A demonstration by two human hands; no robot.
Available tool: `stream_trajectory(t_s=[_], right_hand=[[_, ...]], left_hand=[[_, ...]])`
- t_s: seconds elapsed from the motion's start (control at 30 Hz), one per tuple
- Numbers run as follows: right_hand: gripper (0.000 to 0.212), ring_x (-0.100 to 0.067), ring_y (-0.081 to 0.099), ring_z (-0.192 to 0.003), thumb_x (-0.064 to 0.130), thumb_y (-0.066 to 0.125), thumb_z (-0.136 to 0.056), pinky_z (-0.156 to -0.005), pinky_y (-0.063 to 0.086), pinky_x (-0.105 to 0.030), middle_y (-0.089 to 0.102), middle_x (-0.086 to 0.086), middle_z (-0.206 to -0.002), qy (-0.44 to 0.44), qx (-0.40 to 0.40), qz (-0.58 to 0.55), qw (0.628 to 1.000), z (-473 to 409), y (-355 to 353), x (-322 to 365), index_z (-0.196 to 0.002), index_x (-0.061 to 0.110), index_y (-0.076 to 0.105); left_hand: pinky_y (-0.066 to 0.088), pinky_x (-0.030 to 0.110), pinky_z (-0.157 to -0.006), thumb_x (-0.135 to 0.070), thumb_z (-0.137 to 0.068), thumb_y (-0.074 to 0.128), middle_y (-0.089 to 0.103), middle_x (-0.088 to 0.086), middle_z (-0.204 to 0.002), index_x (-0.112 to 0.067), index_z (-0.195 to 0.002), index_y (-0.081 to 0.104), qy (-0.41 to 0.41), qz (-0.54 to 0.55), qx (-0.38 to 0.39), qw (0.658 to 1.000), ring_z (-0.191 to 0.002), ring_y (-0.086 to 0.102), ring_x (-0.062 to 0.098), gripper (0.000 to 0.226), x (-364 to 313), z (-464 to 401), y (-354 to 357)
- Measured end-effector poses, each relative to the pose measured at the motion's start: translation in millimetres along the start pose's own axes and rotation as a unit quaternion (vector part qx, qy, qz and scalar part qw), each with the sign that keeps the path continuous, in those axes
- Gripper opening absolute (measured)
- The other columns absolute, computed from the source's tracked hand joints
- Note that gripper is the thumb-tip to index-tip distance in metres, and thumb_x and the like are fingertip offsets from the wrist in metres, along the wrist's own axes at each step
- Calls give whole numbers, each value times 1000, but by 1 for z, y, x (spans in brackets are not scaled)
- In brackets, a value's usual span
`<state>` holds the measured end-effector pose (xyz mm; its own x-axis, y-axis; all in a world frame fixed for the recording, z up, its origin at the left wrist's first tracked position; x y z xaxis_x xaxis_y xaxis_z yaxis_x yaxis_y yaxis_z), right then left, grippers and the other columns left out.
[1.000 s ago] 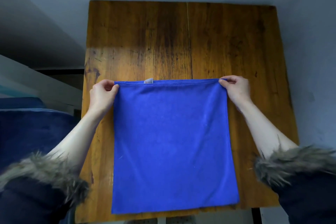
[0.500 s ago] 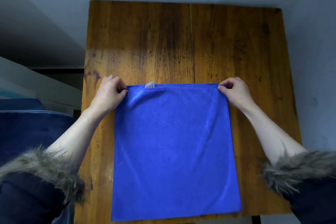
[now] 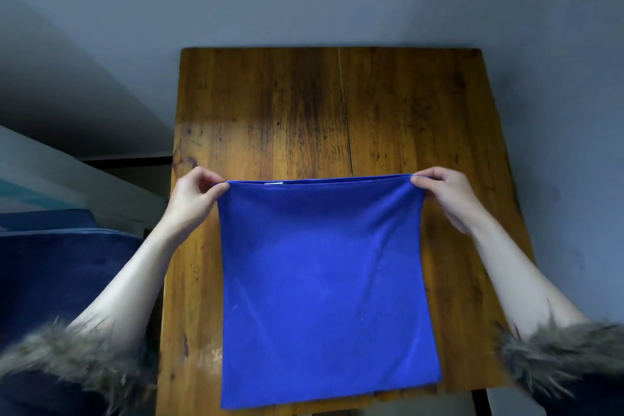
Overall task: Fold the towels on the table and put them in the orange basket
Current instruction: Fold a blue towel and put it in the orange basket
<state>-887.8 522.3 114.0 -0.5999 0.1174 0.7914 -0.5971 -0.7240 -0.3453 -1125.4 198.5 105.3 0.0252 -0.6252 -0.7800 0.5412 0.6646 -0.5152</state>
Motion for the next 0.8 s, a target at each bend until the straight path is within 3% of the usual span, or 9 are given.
stream_trajectory(t_s=[0.1,0.27,0.37,0.43,0.53,0.6,0.67,0.73,0.8], right_hand=[[12,-16,55,-77,3,57,-88,-69,42,-25,62,-9,-82,8,23,-110,994,36,-17,17,-81,10,63],[4,-18,59,-86,13,63,-85,-73,47,-27,67,-8,-87,-54,15,-179,982,94,-50,61,-86,10,65],[43,-17,65,-85,42,85,-53,-68,53,-25,72,-7,-87,-108,4,-205,973,119,-68,89,-82,14,72],[52,-14,67,-82,48,88,-41,-68,54,-24,73,-6,-85,-146,7,-218,965,133,-77,108,-79,15,75],[36,-13,67,-78,36,84,-47,-69,54,-22,73,-5,-81,-194,10,-242,951,151,-89,138,-74,14,76],[9,-12,67,-77,21,77,-65,-71,53,-22,73,-3,-79,-209,8,-241,948,159,-95,155,-72,16,76],[24,-9,66,-75,5,63,-83,-73,52,-21,73,0,-76,-224,-9,-214,951,165,-101,169,-70,20,77],[26,-6,65,-72,5,62,-83,-71,52,-18,73,3,-73,-243,-18,-210,947,171,-105,183,-68,21,77],[8,-6,65,-72,16,72,-70,-70,53,-17,73,4,-72,-258,-12,-239,936,182,-107,197,-68,20,77]], left_hand=[[51,32,-79,-10,-86,65,65,6,-83,-15,-81,63,12,98,0,995,-82,60,18,8,-19,23,-26],[48,20,-68,-11,-88,62,64,3,-80,-16,-81,63,83,138,-19,987,-73,59,8,9,-74,66,-55],[50,16,-66,-10,-89,62,65,3,-78,-13,-82,65,122,159,-36,979,-67,59,2,7,-109,84,-78],[50,13,-63,-9,-87,63,68,2,-77,-9,-84,66,149,161,-45,975,-66,61,0,4,-130,94,-95],[49,10,-63,-6,-83,67,71,-8,-72,-10,-82,68,184,177,-55,965,-67,62,0,5,-156,108,-118],[49,9,-66,-3,-81,68,70,-12,-71,-12,-80,67,206,174,-61,961,-68,62,-1,9,-172,115,-130],[48,8,-67,-2,-81,68,70,-15,-69,-14,-79,67,218,167,-65,959,-66,61,-3,12,-185,121,-137],[47,8,-67,-2,-81,68,70,-16,-68,-15,-79,67,221,180,-80,955,-66,61,-4,14,-194,125,-144],[47,8,-67,-3,-82,68,70,-16,-68,-17,-78,67,219,196,-98,951,-66,61,-4,14,-200,129,-149]])
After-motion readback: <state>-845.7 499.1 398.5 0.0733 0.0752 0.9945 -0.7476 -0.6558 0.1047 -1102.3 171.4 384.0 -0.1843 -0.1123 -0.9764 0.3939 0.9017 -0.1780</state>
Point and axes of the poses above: each hand's wrist, its own z-axis away from the middle knuckle, its own y-axis out of the palm, x = y × z, the point moved 4 cm from there along -z, towards the middle knuckle
